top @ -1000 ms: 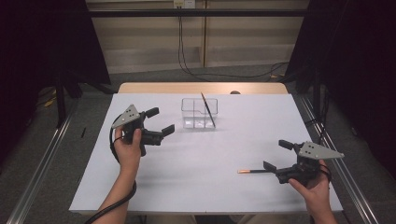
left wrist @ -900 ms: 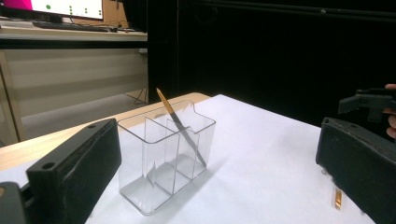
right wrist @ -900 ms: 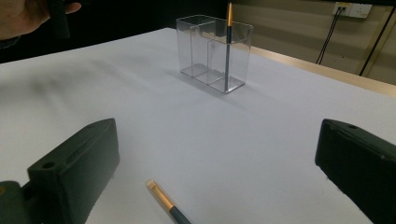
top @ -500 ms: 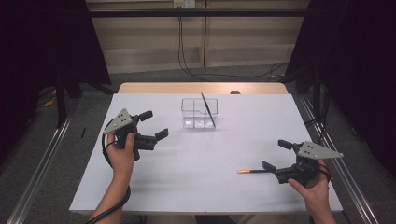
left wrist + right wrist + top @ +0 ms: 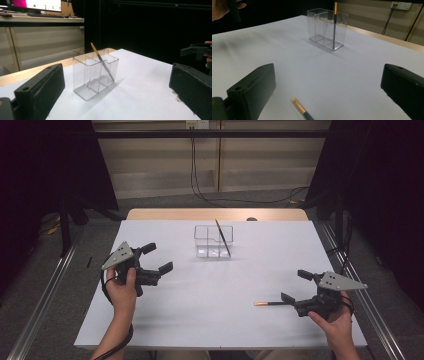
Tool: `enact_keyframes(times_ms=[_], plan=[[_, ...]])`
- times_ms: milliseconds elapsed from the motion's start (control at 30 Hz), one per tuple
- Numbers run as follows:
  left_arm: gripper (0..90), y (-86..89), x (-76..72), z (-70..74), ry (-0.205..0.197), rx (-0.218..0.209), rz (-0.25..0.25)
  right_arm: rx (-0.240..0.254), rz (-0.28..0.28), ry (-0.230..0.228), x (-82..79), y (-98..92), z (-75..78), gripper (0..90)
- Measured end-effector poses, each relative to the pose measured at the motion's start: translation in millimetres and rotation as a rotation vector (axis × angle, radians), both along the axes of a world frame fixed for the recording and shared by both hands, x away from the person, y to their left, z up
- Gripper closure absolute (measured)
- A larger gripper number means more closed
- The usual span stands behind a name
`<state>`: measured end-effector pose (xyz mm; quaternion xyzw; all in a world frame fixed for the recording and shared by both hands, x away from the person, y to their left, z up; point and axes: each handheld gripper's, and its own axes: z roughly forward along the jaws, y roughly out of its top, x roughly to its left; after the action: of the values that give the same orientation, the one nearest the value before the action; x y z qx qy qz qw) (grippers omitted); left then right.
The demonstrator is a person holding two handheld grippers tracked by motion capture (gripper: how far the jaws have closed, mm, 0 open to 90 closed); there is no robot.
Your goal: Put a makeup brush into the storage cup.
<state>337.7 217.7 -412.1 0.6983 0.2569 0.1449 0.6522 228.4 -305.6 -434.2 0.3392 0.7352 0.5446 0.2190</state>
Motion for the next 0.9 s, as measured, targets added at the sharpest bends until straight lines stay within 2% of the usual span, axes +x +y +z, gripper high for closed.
enact_keyframes(times_ms=[900], plan=[[0.2, 21.0, -20.0, -7.7, 0.011, 0.030, 0.034, -0.002, 0.030, -0.001, 9.5, 7.8, 0.5, 0.0]])
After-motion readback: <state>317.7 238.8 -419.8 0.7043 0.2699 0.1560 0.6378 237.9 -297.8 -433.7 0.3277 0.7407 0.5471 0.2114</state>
